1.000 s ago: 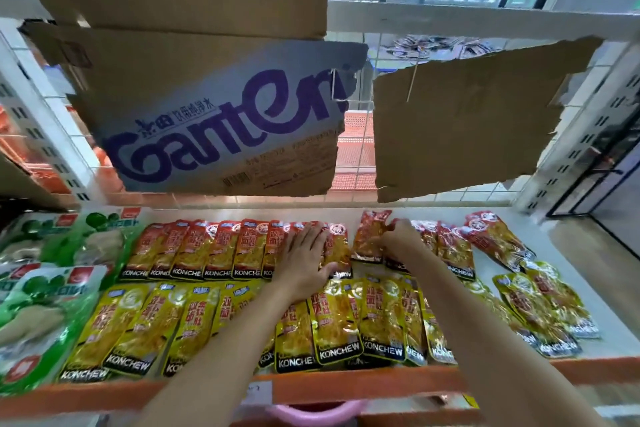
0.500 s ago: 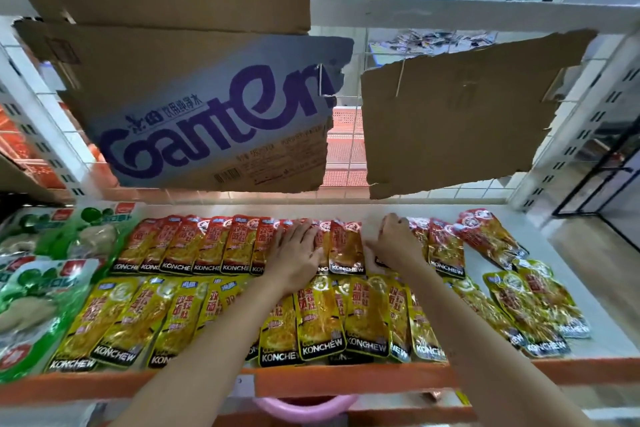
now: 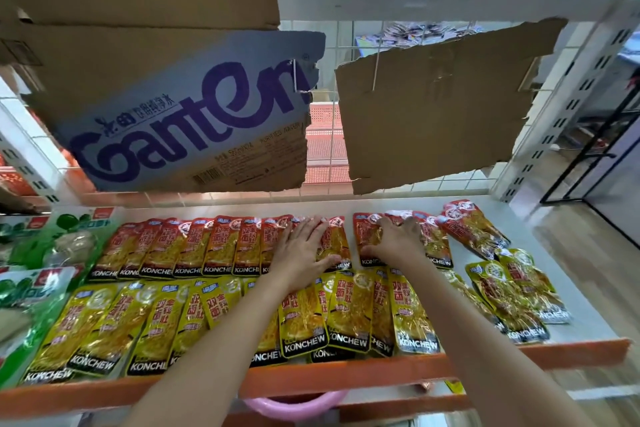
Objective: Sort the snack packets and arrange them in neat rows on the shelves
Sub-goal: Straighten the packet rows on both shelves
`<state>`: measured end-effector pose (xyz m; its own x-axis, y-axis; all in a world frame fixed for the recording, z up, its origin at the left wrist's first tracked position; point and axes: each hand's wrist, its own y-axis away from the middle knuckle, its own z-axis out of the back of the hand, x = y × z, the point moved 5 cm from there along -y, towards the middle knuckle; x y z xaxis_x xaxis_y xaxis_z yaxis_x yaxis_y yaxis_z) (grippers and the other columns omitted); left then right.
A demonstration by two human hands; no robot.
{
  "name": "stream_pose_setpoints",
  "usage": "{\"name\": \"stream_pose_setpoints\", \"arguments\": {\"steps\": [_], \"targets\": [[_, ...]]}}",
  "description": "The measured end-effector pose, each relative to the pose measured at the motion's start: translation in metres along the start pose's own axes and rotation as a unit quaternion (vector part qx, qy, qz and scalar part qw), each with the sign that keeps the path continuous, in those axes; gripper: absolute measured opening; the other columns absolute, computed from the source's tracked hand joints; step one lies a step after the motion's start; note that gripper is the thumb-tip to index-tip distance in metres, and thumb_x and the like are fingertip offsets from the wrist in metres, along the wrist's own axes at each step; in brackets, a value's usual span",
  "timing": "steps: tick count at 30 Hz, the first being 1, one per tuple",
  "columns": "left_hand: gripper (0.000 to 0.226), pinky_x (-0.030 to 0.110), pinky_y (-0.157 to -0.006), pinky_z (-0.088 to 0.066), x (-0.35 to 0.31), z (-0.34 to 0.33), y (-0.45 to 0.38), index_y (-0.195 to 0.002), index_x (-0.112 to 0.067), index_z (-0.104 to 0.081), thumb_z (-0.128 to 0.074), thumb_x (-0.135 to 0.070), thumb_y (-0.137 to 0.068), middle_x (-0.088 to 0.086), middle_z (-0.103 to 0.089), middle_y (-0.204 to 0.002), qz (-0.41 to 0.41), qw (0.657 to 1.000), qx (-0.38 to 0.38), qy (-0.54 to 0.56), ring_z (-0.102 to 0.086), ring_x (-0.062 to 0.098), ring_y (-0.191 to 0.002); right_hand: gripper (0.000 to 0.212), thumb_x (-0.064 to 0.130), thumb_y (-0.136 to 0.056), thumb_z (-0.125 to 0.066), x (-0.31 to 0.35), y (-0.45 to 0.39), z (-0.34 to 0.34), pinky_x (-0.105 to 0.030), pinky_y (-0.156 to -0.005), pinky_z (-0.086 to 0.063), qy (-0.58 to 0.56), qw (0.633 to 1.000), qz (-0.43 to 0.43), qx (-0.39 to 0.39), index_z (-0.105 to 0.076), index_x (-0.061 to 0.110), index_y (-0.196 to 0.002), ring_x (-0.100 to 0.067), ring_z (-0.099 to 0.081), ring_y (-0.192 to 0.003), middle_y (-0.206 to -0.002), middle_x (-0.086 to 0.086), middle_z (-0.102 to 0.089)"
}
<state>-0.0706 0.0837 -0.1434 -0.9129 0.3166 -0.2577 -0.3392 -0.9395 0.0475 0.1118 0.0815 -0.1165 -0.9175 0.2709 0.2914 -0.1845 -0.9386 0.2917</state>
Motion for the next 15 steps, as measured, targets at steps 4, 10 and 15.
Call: {"name": "stream_pose_setpoints", "arguments": {"steps": [4,10,15], "targets": [[0.073,0.035,-0.115,0.012,-0.001,-0.001,0.0,-0.149,-0.029,-0.003,-0.03,-0.064,-0.091,-0.01,0.004,-0.158,0.003,1.0,-0.001,-0.008,0.007,0.01,-0.144,0.089,0.046,-0.079,-0.068,0.004,0.0,-0.004,-0.049,-0.106,-0.031,-0.033,0.999,-0.023,-0.033,-0.019,0.01,-0.144,-0.039,-0.022,-0.136,-0.145,-0.022,-0.027],[0.073,0.034,-0.113,0.012,-0.001,-0.001,0.002,-0.149,-0.029,-0.002,-0.03,-0.062,-0.092,-0.01,0.005,-0.158,0.004,1.0,-0.003,-0.005,0.008,0.011,-0.144,0.027,0.026,-0.078,-0.072,-0.002,-0.006,0.003,-0.038,-0.084,-0.052,-0.252,0.967,-0.022,-0.015,-0.059,0.009,-0.094,-0.029,-0.062,-0.095,-0.101,-0.015,-0.066],[0.073,0.034,-0.113,0.013,0.0,0.0,0.002,-0.15,-0.028,-0.002,-0.028,-0.063,-0.091,-0.01,0.006,-0.157,0.002,1.0,-0.011,-0.014,0.008,0.01,-0.144,0.016,0.017,-0.084,-0.067,0.011,0.0,0.016,-0.027,-0.067,-0.051,-0.444,0.896,0.02,-0.004,-0.065,0.005,-0.095,-0.024,-0.063,-0.086,-0.093,-0.01,-0.067]]}}
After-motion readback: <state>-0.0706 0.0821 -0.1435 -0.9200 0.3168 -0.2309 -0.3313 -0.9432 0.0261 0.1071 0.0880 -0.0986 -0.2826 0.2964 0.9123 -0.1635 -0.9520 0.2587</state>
